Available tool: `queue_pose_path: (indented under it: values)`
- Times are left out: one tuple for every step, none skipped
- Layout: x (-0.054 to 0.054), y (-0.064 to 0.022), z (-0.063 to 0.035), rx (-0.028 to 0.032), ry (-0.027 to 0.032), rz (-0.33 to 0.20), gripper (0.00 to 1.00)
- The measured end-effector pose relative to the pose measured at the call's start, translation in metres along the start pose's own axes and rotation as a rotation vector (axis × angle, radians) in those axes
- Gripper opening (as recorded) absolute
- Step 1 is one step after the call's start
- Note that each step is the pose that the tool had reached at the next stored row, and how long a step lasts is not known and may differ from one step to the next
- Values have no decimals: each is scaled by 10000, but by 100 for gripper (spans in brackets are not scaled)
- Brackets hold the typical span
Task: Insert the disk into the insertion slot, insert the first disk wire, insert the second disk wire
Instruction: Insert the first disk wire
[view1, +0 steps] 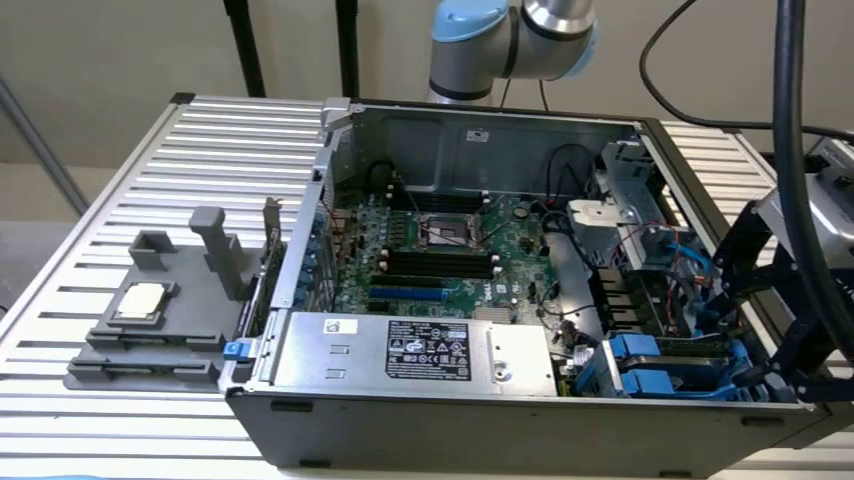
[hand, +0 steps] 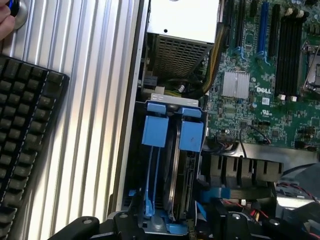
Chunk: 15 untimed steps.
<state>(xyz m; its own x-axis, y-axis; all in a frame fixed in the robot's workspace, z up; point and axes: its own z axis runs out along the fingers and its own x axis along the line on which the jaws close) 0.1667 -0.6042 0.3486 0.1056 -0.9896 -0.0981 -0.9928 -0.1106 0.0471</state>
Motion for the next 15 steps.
queue_pose_path:
  values:
    - [-1,-4,9,-7,5,-70,61]
    - [-2,-6,14,-12,8,-126,61]
    - [-4,-8,18,-18,9,-184,61]
    - [-6,-10,19,-23,8,-237,61]
    - [-6,-12,18,-26,-2,-287,61]
    - [-6,-15,18,-26,-31,-329,61]
    - [-6,-20,19,-24,-80,-361,61]
    - [-6,-24,18,-17,-146,-386,61]
    - [-5,-28,18,-11,-213,-409,61]
    - [-5,-33,18,-3,-295,-438,61]
    - [-4,-38,18,4,-382,-474,61]
    - [-3,-42,20,9,-447,-515,61]
    - [-3,-47,21,11,-477,-562,61]
    - [-2,-50,23,12,-490,-610,61]
    - [-2,-52,25,13,-500,-663,61]
